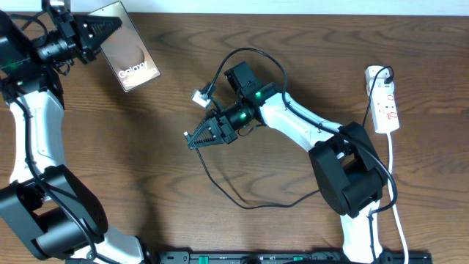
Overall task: Plug charger to phone and switch on socket
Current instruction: 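Lift the plug with the right gripper toward the phone's bottom port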
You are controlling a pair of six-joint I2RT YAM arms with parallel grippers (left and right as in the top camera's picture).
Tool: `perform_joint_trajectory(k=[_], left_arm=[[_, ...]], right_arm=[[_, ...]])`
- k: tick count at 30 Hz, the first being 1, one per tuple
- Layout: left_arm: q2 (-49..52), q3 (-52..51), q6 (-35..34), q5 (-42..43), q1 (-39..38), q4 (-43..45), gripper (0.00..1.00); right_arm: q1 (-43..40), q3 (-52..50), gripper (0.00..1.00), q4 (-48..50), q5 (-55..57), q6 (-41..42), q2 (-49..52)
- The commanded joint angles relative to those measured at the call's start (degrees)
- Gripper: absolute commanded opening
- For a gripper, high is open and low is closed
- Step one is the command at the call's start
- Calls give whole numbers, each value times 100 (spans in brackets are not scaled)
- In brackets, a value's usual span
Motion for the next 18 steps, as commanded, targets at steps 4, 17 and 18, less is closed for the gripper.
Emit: perform_joint_trajectory(k=[4, 17, 18], left_arm=[[-136, 94, 63, 142, -52, 35, 7], [-136, 94, 691, 140, -494, 37, 7], [-136, 94, 763, 140, -498, 37, 7]], right_arm=[[-35, 103, 1, 601, -337, 616, 7], [-35, 103, 1, 3578, -337, 3241, 7], [-39, 103, 1, 3910, -337, 3526, 7]])
